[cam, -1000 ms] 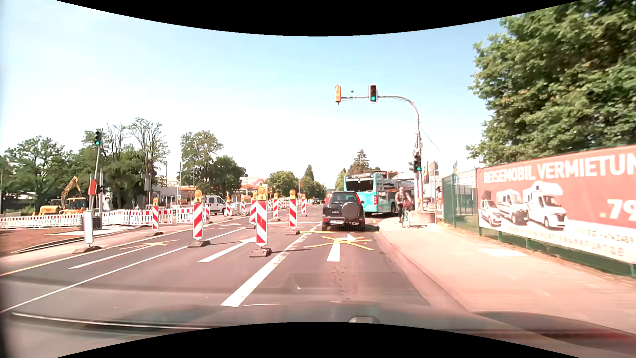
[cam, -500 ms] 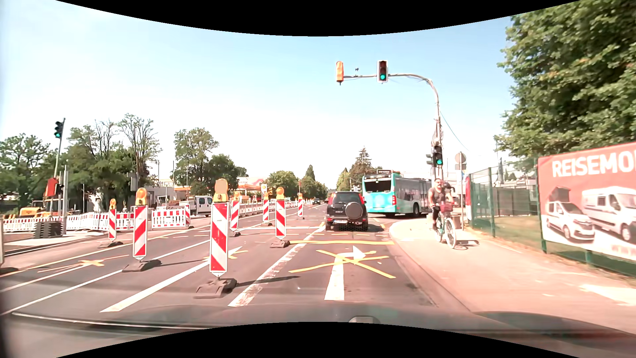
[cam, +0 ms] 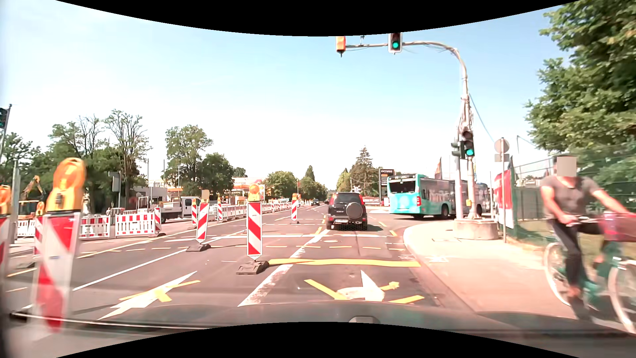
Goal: Follow the waypoints while adhering to traffic rules and regulations
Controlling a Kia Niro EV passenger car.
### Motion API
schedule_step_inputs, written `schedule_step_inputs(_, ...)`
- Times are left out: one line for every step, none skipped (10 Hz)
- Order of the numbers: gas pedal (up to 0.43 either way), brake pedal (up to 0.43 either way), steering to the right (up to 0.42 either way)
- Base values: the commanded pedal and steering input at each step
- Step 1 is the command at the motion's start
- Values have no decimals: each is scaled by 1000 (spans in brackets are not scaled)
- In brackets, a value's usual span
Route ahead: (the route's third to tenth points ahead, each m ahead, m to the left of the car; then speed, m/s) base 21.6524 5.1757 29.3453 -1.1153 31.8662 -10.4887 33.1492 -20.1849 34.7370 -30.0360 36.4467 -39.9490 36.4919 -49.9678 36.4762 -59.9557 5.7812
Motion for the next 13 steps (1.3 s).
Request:
schedule_step_inputs(39,0,2)
schedule_step_inputs(28,0,5)
schedule_step_inputs(28,0,6)
schedule_step_inputs(28,0,9)
schedule_step_inputs(28,0,12)
schedule_step_inputs(28,0,15)
schedule_step_inputs(20,0,18)
schedule_step_inputs(20,0,20)
schedule_step_inputs(20,0,23)
schedule_step_inputs(20,0,26)
schedule_step_inputs(20,0,31)
schedule_step_inputs(8,0,38)
schedule_step_inputs(8,0,46)
